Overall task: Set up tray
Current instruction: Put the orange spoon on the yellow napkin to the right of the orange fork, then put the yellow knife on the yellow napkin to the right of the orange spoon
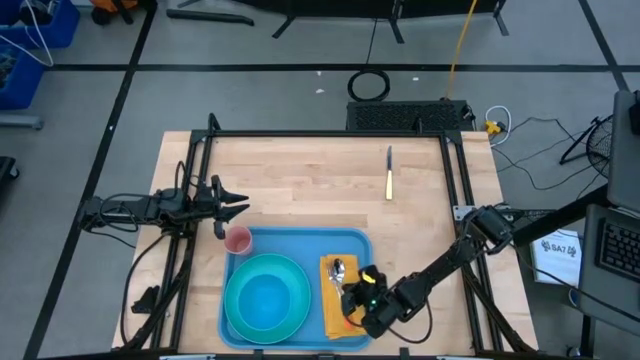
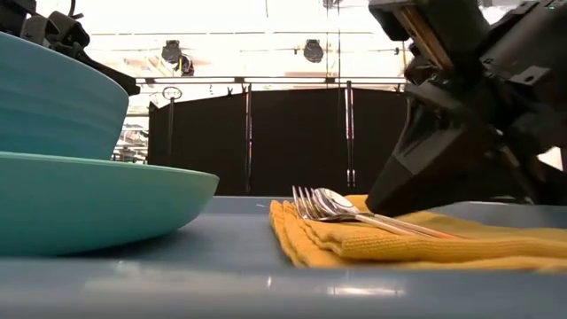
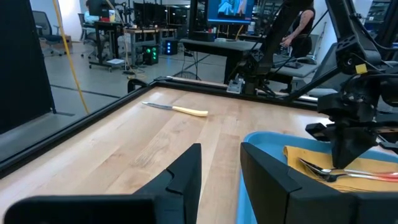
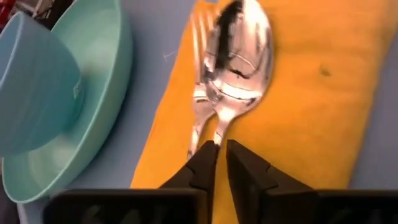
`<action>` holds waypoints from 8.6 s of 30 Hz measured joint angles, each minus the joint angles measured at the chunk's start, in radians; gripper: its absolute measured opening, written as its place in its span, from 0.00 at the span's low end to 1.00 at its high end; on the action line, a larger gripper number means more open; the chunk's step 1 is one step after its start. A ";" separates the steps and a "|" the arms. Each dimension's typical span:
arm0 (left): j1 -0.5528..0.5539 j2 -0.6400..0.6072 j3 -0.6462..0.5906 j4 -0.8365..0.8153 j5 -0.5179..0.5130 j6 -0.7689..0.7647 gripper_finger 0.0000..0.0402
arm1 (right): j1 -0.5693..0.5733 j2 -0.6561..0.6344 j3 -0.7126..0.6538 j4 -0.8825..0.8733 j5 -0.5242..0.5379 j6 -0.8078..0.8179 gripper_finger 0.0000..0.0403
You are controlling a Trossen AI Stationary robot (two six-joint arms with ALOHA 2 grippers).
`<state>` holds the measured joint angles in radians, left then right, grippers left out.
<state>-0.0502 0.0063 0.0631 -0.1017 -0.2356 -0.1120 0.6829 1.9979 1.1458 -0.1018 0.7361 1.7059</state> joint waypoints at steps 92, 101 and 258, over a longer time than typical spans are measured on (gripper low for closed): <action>0.000 0.000 0.000 0.000 0.000 0.000 0.29 | -0.215 -0.082 -0.026 -0.108 -0.392 -0.622 0.10; 0.000 0.000 0.000 0.000 0.000 0.000 0.29 | -0.218 -0.098 -0.025 -0.120 -0.402 -0.618 0.29; 0.000 0.000 0.000 0.000 0.000 0.000 0.29 | 0.159 0.046 0.188 -0.424 0.037 0.510 0.13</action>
<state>-0.0502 0.0063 0.0631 -0.1017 -0.2359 -0.1120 0.8417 2.0441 1.3342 -0.5262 0.7733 2.2157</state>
